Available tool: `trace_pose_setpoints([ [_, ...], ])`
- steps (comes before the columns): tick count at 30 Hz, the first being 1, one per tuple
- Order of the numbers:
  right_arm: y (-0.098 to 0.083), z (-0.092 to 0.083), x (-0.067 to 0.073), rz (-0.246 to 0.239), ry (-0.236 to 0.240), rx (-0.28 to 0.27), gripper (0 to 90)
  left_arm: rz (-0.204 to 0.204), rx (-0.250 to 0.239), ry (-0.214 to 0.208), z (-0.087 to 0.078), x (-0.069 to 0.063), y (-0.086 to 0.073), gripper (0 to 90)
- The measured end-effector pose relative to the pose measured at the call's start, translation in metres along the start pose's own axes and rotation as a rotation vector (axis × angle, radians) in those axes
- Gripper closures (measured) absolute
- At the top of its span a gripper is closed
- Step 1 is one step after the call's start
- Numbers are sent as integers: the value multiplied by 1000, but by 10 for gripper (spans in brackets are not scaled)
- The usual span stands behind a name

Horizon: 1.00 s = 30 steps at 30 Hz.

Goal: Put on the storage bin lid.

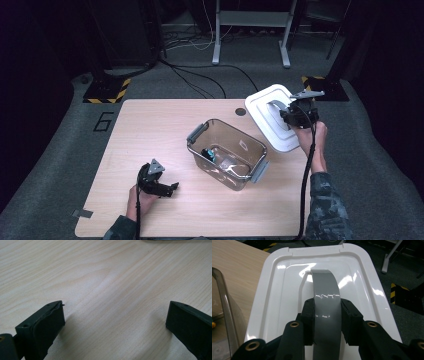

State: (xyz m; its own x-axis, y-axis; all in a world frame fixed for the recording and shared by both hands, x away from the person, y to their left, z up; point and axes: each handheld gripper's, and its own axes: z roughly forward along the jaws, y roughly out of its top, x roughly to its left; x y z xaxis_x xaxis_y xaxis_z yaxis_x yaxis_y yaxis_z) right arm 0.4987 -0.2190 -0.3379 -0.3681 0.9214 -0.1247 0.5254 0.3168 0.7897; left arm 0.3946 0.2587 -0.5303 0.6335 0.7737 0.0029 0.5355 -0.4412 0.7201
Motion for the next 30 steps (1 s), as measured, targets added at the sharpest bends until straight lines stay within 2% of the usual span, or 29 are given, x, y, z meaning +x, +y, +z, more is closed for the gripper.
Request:
trace_pose_setpoints([
  [5,4,-5,6,-2,26,-5,668,-2,-1,0,0,0,0,17],
  [6,6,-7,8,-6,46,-7,668,-2,-1,0,0,0,0,17],
  [12,10,-13,16,-7,92,-17,668,0,0,0,0,0,0,17],
  [16,14,-18,31,-38,130,-16,668,5,1,1,0,0,0,17],
  [24,17,-20,48,-58,188,-10,668,9,3,1,0,1,0,17],
  [30,19,-23,60,-92,224,-5,667,4,3,-2,0,0,0,17],
])
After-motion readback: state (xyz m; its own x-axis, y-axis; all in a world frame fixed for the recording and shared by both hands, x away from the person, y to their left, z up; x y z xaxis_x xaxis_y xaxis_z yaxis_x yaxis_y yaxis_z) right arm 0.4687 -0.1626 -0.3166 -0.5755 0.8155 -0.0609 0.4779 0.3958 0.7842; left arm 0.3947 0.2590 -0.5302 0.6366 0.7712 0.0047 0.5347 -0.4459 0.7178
